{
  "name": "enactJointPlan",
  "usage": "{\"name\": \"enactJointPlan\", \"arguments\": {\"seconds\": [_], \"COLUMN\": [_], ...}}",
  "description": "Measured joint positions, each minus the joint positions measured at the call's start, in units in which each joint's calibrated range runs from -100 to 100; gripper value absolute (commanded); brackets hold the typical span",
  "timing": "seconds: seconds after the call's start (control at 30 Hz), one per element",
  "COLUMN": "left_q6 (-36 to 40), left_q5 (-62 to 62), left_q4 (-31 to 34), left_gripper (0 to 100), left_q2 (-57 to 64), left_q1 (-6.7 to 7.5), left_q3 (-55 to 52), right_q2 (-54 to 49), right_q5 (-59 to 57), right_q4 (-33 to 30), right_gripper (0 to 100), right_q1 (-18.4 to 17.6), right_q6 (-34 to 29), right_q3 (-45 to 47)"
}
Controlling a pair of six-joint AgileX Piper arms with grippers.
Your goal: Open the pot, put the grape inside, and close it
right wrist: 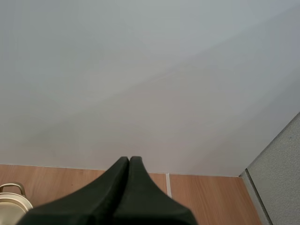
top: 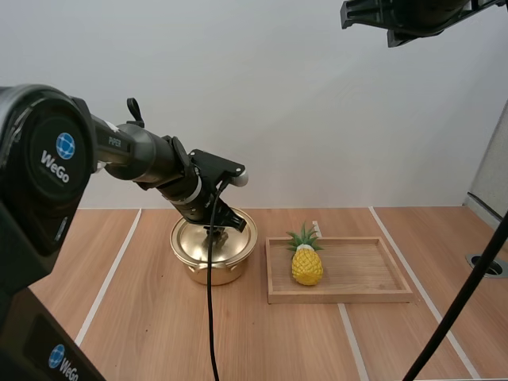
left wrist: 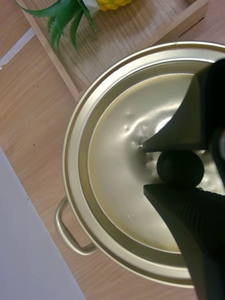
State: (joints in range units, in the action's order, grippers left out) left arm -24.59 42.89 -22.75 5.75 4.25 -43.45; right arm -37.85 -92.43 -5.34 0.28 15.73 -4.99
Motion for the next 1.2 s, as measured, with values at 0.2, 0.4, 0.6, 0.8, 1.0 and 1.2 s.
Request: {"name": "enactJointPlan", "arguments": {"seconds": [0.2,0.4,0.6,0.8,1.0,1.2], "left_q6": [0.21,0.38,0.41,0.41,0.41,0.41], "left_q5": [0.28,0.28,0.28,-0.54,-0.54,0.03], "left_q4": [0.22,0.54,1.15,1.15,1.15,1.15], "left_gripper": [0,0,0,0,0,0], "left_q2": [0.00,0.00,-0.42,-2.66,-2.91,-2.91], "left_q1": [0.00,0.00,0.00,0.00,0.00,0.00], "left_q3": [0.00,0.12,0.12,0.60,0.75,0.90], "right_q2": [0.00,0.00,0.00,0.00,0.00,0.00], "right_q5": [0.00,-0.36,-0.36,-0.36,-0.36,-0.36], "right_q4": [0.00,0.08,0.08,0.08,0.08,0.08], "right_gripper": [0,0,0,0,0,0], "right_q1": [0.00,0.00,0.00,0.00,0.00,0.00], "right_q6": [0.00,0.00,0.00,0.00,0.00,0.00], "right_q3": [0.00,0.00,0.00,0.00,0.00,0.00]}}
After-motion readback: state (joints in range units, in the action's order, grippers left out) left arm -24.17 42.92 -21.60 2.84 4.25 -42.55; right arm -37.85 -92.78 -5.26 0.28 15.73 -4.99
